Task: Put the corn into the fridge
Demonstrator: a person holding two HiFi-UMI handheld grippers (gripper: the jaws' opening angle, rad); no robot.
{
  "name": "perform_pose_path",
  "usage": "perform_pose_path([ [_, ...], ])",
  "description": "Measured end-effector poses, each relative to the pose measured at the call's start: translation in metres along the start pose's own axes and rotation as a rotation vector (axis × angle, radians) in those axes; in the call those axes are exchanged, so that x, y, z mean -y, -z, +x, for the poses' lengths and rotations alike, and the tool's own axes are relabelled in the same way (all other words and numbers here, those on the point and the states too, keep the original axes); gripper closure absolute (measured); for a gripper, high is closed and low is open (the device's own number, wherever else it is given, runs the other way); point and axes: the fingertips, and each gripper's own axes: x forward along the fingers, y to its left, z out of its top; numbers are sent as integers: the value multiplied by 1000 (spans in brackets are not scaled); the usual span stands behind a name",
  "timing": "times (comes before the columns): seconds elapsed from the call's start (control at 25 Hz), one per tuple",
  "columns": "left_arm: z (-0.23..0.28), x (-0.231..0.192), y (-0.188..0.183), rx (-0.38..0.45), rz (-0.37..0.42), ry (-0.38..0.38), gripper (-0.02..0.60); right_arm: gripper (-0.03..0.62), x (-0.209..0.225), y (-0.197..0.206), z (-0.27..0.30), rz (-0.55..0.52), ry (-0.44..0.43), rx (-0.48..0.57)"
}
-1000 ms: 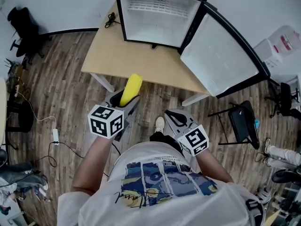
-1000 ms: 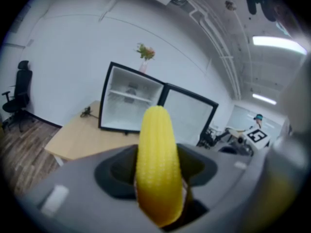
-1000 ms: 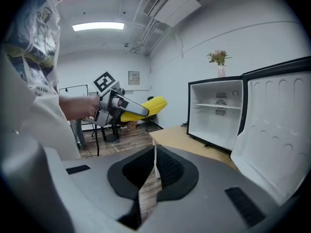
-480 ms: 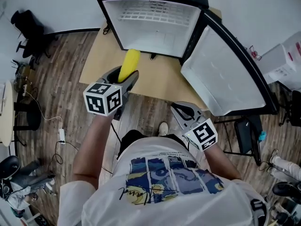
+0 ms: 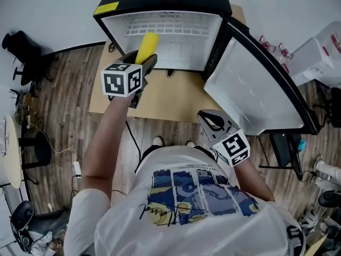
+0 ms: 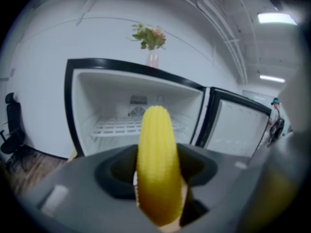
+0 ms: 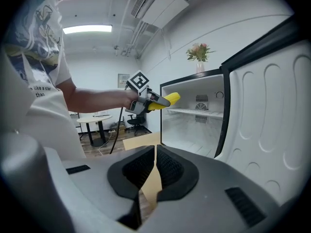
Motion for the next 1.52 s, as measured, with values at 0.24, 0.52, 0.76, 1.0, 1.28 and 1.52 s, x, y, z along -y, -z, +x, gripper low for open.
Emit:
perform_pose_path([
  [0.24,52,-21,-25,-50,120,44,333,574,10,-7,8,49,100,-4],
  [0.52,95,-36,-37,-93,227,71,331,574,19,-1,8,108,214,-11],
  [0.76,124,-39,-45,-114,376,71,331,574,22,3,3,134,285,-34],
  [1.0,143,-40,-50,-128,491,74,331,574,28,5,0,150,338,-42],
  [1.28,154,-37,-55,-122,512,105,331,574,31,5,-4,159,372,-47],
  [1.52,162,-35,-55,-130,500,144,331,574,30,9,-9,171,396,-55],
])
